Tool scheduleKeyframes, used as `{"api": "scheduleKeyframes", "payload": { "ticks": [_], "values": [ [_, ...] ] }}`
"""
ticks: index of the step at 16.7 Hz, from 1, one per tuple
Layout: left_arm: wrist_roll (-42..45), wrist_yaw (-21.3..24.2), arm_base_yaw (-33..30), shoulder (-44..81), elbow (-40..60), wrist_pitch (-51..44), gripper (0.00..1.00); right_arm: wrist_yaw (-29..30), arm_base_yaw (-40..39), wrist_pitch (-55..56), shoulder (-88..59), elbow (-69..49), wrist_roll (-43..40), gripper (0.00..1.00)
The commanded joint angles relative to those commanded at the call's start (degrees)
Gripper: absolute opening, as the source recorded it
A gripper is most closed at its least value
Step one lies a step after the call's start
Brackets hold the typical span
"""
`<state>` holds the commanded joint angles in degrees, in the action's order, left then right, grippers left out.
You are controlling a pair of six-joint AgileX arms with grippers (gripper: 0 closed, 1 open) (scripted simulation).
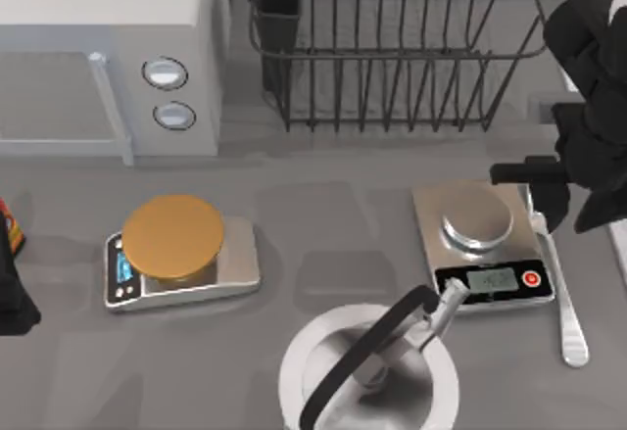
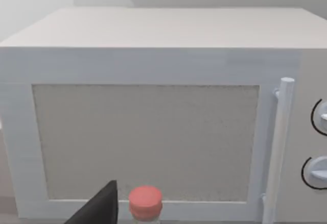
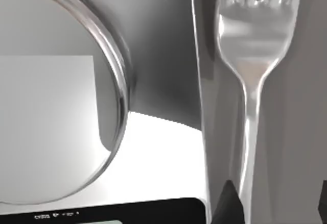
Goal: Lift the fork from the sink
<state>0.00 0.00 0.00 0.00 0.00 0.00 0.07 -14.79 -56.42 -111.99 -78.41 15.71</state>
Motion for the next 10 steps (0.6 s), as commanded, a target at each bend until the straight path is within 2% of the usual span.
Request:
{"api": "scheduleKeyframes", "payload": {
  "ticks": [5,10],
  "values": [
    [0.0,0.0,0.0,0.0,0.0,0.0,1.0,0.0,0.0,0.0,0.0,0.0,0.0,0.98],
    [0.0,0.0,0.0,0.0,0.0,0.0,1.0,0.0,0.0,0.0,0.0,0.0,0.0,1.0]
  ]
}}
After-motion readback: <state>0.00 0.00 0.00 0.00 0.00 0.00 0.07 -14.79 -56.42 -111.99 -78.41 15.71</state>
